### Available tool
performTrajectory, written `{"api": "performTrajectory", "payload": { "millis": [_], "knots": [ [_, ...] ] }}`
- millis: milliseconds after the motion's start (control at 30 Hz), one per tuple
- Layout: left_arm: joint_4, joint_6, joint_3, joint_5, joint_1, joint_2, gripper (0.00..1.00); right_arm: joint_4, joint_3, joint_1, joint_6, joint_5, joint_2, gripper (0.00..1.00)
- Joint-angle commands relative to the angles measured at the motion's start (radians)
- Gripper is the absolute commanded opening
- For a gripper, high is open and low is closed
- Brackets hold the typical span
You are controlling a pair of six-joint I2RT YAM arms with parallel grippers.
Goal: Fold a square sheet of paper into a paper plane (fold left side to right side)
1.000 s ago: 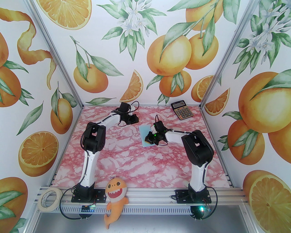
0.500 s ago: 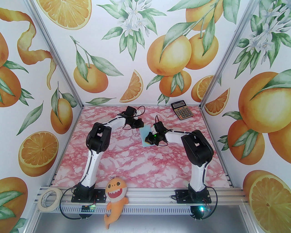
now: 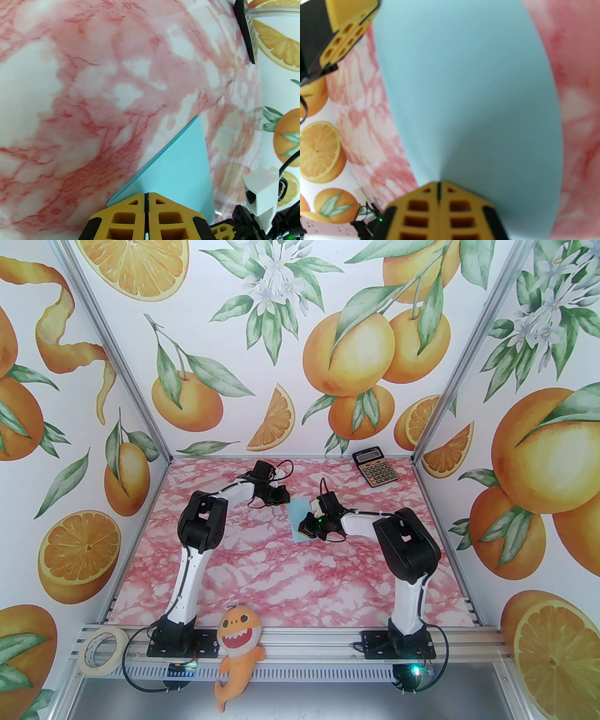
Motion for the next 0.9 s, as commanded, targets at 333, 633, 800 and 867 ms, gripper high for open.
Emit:
{"api": "performTrajectory", "payload": {
  "millis": [333,633,800,867],
  "knots": [
    [0.021,-0.032,-0.196,-0.056,-0.038,-0.257,0.11,-0.148,0.074,-0.040,-0.046,0.020,-0.141,0.27],
    [0.071,-0.081,-0.388,-0.068,-0.143,-0.328,0.10,-0.218,0.013,-0.121,-0.134,0.027,-0.144,0.36],
    [0.091,-0.085,-0.413,-0.079,-0.157,-0.307,0.10,-0.220,-0.001,-0.128,-0.144,0.027,-0.120,0.37],
    [0.088,-0.077,-0.410,-0.093,-0.154,-0.292,0.09,-0.208,-0.008,-0.128,-0.136,0.019,-0.116,0.37]
  ]
}}
